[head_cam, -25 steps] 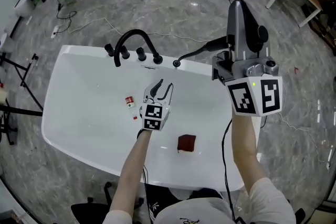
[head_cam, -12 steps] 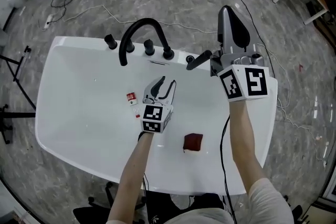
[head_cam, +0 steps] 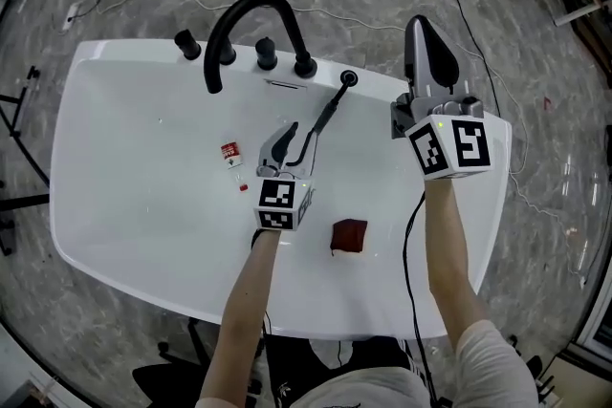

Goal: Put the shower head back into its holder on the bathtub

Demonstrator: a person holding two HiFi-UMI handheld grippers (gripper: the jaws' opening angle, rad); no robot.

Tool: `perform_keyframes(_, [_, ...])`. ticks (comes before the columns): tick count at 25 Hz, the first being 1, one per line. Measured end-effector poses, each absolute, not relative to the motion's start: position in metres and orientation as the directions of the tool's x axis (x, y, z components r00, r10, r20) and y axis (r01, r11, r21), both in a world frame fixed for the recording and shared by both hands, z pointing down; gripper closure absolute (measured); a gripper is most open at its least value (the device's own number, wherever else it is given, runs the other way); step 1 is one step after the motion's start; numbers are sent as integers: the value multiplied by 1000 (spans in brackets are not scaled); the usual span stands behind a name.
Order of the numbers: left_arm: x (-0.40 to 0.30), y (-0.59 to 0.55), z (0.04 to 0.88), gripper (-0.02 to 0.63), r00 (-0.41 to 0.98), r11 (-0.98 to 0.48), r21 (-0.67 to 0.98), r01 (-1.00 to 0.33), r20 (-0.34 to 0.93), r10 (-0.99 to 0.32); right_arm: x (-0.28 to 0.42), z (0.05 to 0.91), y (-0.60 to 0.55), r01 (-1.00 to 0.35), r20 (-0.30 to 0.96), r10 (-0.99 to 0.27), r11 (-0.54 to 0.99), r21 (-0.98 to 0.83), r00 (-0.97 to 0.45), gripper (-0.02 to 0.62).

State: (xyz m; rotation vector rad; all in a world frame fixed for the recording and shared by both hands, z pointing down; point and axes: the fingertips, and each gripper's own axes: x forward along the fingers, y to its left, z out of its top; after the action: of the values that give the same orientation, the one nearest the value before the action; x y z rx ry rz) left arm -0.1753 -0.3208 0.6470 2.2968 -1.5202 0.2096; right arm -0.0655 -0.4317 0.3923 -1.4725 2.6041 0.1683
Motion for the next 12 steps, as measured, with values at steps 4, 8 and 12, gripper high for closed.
perform_keyframes(4, [-183, -315, 650, 483, 384, -322, 228, -919, 333, -861, -61, 434, -413, -849, -80, -846, 522, 76, -527, 592])
perform_keyframes(8, [-191, -312, 658, 485, 360, -297, 224, -928, 340, -869, -71, 480, -393, -813, 27, -823, 566, 140, -568, 592])
perform_keyframes(12, [-192, -312, 678, 485, 351, -286, 230, -930, 333, -875, -78, 555, -380, -807, 128, -808, 585, 74, -574, 592])
